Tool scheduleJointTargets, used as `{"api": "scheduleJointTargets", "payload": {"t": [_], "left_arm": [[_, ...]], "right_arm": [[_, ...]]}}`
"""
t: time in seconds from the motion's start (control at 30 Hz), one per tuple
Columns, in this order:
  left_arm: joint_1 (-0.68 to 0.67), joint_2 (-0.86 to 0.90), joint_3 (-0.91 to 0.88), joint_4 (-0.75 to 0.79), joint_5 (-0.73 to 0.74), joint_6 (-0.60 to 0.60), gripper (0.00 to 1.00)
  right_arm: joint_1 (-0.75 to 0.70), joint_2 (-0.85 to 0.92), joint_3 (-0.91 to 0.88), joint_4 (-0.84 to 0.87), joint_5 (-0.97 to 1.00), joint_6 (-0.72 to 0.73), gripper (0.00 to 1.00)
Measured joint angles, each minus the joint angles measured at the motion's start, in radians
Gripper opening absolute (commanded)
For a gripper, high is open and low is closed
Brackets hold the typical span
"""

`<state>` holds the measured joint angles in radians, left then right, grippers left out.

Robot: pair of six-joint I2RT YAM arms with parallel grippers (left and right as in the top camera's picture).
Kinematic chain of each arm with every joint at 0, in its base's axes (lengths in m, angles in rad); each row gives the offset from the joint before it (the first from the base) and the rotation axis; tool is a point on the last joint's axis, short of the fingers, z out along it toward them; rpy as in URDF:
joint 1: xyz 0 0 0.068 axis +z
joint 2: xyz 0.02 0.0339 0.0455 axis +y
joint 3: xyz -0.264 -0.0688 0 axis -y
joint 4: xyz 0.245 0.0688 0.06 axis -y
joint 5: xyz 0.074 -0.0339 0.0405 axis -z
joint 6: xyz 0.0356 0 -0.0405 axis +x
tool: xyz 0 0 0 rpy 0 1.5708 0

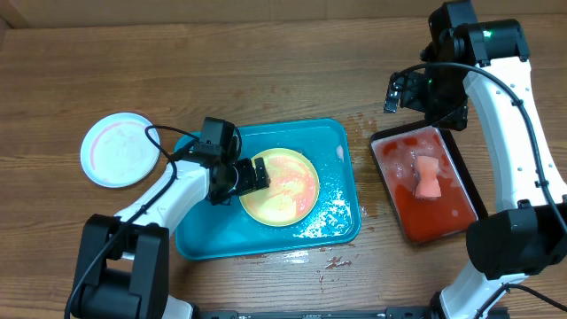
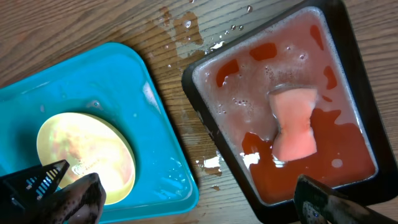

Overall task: Clean dirty plates on tray and stack at the side
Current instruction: 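Hold the yellow plate rim with the left gripper on the tray, then tilt the yellow plate up on its edge with the left gripper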

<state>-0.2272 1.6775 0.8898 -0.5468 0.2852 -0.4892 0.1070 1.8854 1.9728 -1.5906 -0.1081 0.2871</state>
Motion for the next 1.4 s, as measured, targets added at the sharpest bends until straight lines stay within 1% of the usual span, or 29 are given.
{"api": "scheduleJointTargets", "payload": {"t": [0.07, 0.1, 0.13, 0.2, 0.27, 0.7, 0.83, 1.0, 1.23, 1.4], "left_arm": [[0.003, 0.004, -0.003, -0.002, 0.000, 0.005, 0.52], [0.002, 0.007, -0.006, -0.002, 0.000, 0.012, 0.45], [0.002, 0.008, -0.007, -0.002, 0.003, 0.013, 0.41], [0.003, 0.014, -0.013, -0.003, 0.003, 0.014, 0.20], [0.003, 0.018, -0.018, -0.004, 0.006, 0.018, 0.04], [0.005, 0.025, -0.020, -0.008, 0.011, -0.010, 0.04], [0.001, 0.027, 0.012, -0.077, -0.020, -0.010, 0.04], [-0.015, 0.039, 0.131, -0.256, -0.158, -0.013, 0.04], [-0.057, 0.039, 0.349, -0.411, -0.391, -0.012, 0.05], [-0.107, 0.039, 0.435, -0.491, -0.534, -0.012, 0.04]], "right_arm": [[0.000, 0.000, 0.000, 0.000, 0.000, 0.000, 1.00], [0.000, 0.000, 0.000, 0.000, 0.000, 0.000, 1.00], [0.000, 0.000, 0.000, 0.000, 0.000, -0.001, 1.00], [0.000, 0.000, 0.000, 0.000, 0.000, 0.000, 1.00], [0.000, 0.000, 0.000, 0.000, 0.000, 0.000, 1.00], [0.000, 0.000, 0.000, 0.000, 0.000, 0.000, 1.00], [0.000, 0.000, 0.000, 0.002, 0.000, 0.000, 1.00], [0.000, 0.000, 0.000, 0.016, 0.000, 0.000, 1.00], [0.000, 0.000, 0.000, 0.049, 0.000, 0.000, 1.00], [0.000, 0.000, 0.000, 0.071, 0.001, 0.000, 1.00]]}}
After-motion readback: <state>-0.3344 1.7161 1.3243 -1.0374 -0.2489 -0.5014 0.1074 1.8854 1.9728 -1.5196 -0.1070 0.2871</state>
